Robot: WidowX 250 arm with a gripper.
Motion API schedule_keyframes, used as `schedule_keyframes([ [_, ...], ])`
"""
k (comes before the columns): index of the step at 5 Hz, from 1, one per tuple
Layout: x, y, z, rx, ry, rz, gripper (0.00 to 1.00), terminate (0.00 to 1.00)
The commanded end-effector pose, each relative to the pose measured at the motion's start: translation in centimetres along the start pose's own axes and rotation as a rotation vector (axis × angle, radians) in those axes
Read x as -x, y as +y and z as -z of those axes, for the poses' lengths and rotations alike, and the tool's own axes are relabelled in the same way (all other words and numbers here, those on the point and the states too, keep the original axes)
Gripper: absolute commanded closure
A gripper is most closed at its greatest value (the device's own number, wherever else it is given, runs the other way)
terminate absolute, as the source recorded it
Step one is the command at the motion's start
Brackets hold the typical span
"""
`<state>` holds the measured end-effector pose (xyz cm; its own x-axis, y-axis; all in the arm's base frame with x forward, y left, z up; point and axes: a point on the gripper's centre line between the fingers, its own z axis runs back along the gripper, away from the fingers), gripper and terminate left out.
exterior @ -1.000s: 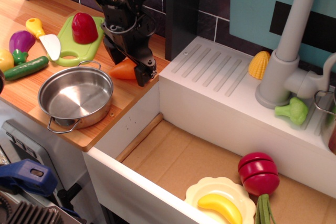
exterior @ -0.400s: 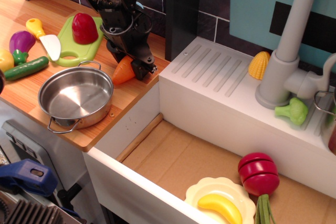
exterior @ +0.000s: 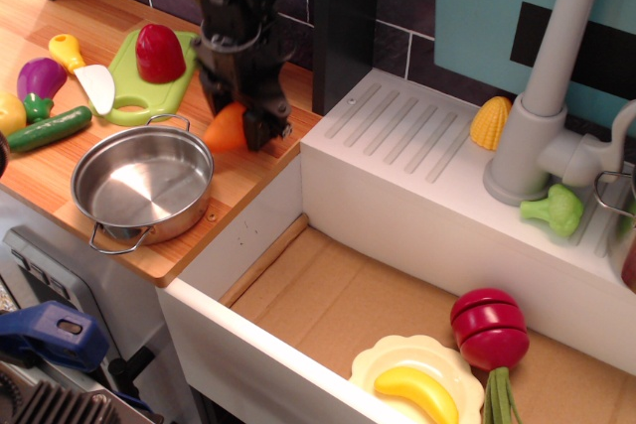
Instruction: Put carrot in pot or pan
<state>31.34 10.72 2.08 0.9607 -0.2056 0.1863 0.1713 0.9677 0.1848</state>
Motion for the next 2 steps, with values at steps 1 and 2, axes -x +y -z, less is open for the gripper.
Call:
schedule_keyframes([
  [1, -2.3, 1.3, -4.4, -0.072, -0.012, 0.027, 1.00, 0.00],
  [2, -1.0, 1.2, -5.8, -0.083, 0.030, 0.013, 1.00, 0.00],
])
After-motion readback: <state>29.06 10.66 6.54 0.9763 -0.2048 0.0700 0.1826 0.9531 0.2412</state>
